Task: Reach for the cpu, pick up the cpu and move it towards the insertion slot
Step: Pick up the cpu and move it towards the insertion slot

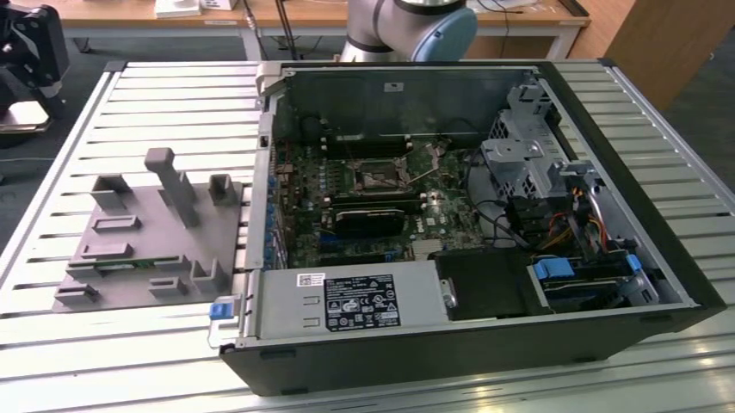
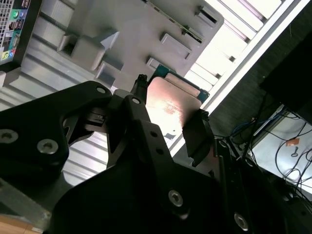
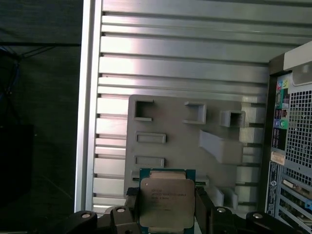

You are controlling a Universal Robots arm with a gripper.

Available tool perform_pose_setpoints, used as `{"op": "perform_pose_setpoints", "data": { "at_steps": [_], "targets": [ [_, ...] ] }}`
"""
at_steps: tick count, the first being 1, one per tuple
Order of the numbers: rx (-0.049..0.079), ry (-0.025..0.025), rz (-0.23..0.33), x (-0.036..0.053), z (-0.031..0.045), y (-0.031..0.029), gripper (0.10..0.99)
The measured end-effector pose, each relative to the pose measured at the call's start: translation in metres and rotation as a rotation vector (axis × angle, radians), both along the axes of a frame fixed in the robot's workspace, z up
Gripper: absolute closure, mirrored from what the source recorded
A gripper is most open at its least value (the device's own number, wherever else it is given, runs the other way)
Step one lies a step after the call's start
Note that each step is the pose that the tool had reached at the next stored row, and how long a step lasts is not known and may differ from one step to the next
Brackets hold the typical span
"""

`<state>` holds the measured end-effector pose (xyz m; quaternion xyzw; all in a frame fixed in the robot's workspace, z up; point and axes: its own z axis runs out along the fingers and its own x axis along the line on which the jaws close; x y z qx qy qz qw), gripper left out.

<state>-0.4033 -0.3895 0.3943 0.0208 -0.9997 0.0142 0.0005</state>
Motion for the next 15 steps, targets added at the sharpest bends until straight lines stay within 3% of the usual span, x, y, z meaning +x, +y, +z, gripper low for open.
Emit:
{"op": "perform_pose_setpoints", "data": {
  "at_steps": [15],
  "targets": [
    [0.000,0.0000,0.000,0.0228,0.0000,0.0000,0.545]
  ]
}}
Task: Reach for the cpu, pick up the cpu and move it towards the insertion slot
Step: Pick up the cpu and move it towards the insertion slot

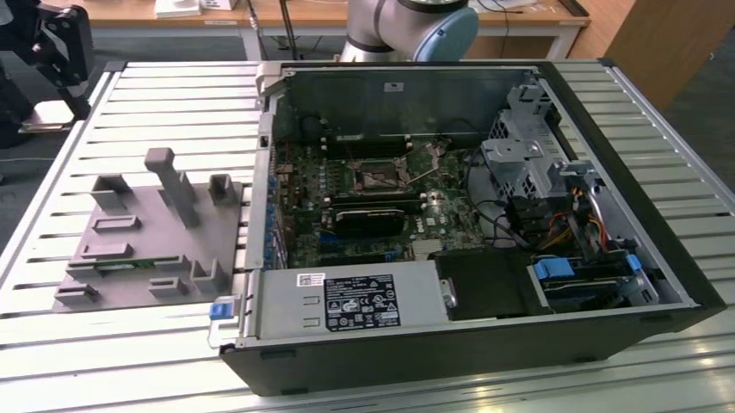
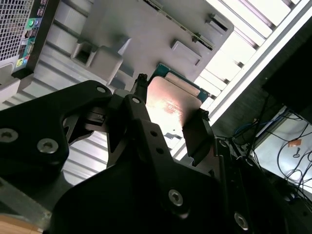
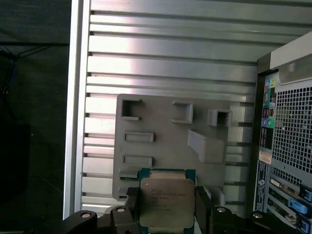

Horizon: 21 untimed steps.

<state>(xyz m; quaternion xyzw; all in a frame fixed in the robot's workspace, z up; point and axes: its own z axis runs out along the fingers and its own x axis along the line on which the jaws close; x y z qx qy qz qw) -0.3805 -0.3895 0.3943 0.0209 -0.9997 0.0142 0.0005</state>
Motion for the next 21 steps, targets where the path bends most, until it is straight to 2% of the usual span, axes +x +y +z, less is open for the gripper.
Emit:
{"op": "perform_pose_setpoints", "data": {
  "at_steps": [21],
  "targets": [
    [0.000,0.0000,0.000,0.0294,0.0000,0.0000,0.545]
  ]
}}
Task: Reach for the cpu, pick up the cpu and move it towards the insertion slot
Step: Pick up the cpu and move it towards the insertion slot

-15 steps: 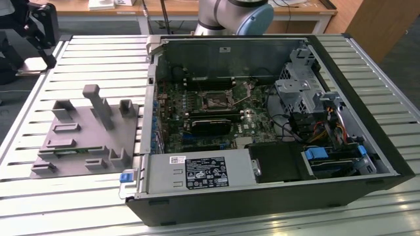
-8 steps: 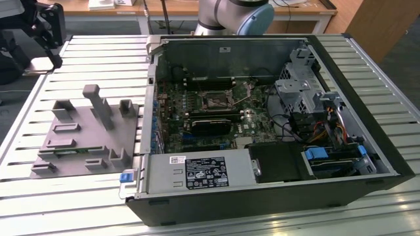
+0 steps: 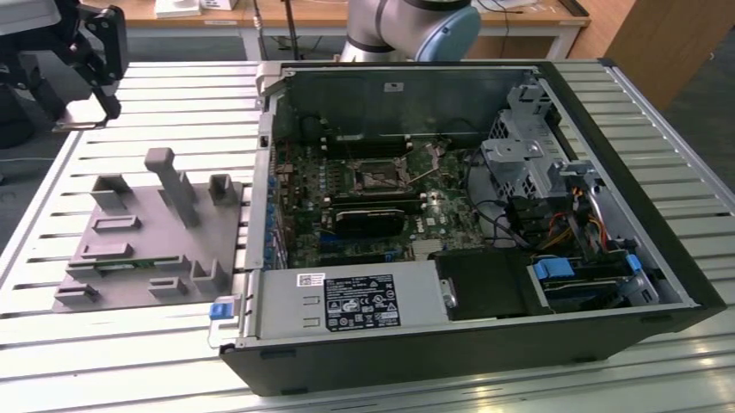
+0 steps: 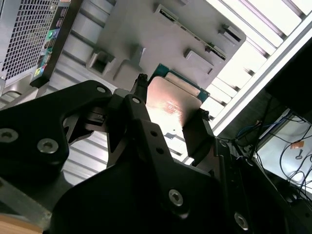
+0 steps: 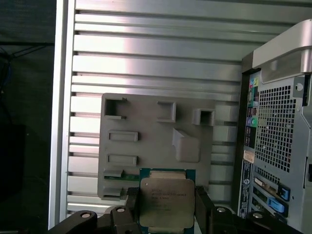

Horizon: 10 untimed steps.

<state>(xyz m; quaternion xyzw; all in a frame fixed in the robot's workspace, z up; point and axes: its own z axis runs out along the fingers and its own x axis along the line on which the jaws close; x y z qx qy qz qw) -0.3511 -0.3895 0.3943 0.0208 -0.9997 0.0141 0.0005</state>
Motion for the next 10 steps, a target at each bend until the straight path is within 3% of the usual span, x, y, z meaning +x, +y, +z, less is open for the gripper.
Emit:
{"op": "perform_pose_setpoints", "data": {
  "at_steps": [10],
  "targets": [
    [0.000,-0.0001,0.000,0.0139,-0.0001,0.0000,0.545]
  ]
}}
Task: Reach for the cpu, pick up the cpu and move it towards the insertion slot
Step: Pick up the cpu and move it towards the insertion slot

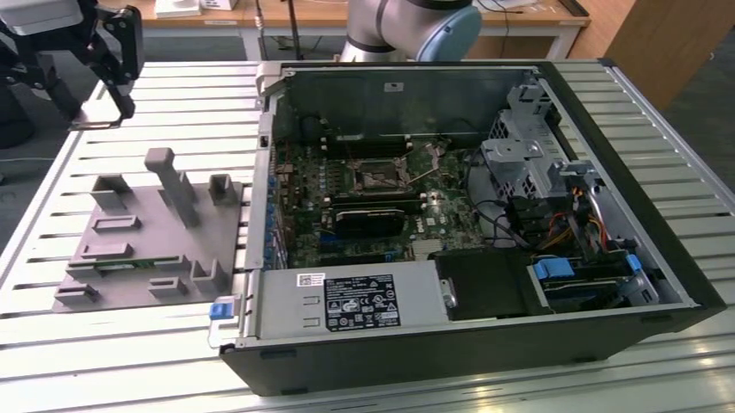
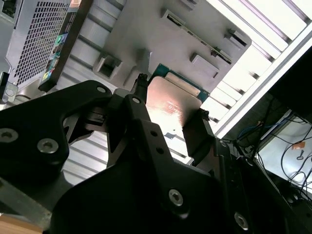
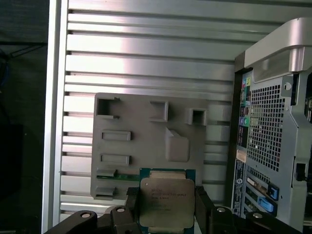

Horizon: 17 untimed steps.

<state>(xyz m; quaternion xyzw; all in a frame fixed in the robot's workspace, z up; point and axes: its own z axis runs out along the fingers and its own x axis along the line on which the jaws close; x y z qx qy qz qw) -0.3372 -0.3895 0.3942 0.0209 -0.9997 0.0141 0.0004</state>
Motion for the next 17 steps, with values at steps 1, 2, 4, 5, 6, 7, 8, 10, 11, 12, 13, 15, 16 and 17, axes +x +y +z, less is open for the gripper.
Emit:
{"op": "perform_pose_setpoints", "data": {
  "at_steps": [1,2,4,5,6,7,8,10,11,12,13,15,16,17],
  "targets": [
    [0.000,0.0002,0.000,0.0013,0.0001,0.0000,0.545],
    [0.000,0.0001,0.000,0.0027,0.0000,0.0000,0.545],
    [0.000,0.0001,0.000,0.0055,0.0000,0.0000,0.545],
    [0.000,0.0001,0.000,0.0069,0.0000,0.0000,0.545],
    [0.000,0.0001,0.000,0.0084,0.0000,0.0000,0.545],
    [0.000,0.0001,0.000,0.0098,0.0001,0.0000,0.545],
    [0.000,0.0002,0.000,0.0111,0.0001,0.0000,0.545],
    [0.000,0.0001,0.000,0.0138,0.0001,0.0000,0.545],
    [0.000,0.0001,0.000,0.0152,0.0001,0.0000,0.545],
    [0.000,0.0001,0.000,0.0167,0.0000,0.0000,0.545],
    [0.000,0.0002,0.000,0.0181,0.0001,0.0000,0.545],
    [0.000,0.0002,0.000,0.0210,0.0001,0.0000,0.545],
    [0.000,0.0002,0.000,0.0224,0.0001,0.0000,0.545],
    [0.000,0.0001,0.000,0.0240,0.0001,0.0000,0.545]
  ]
}}
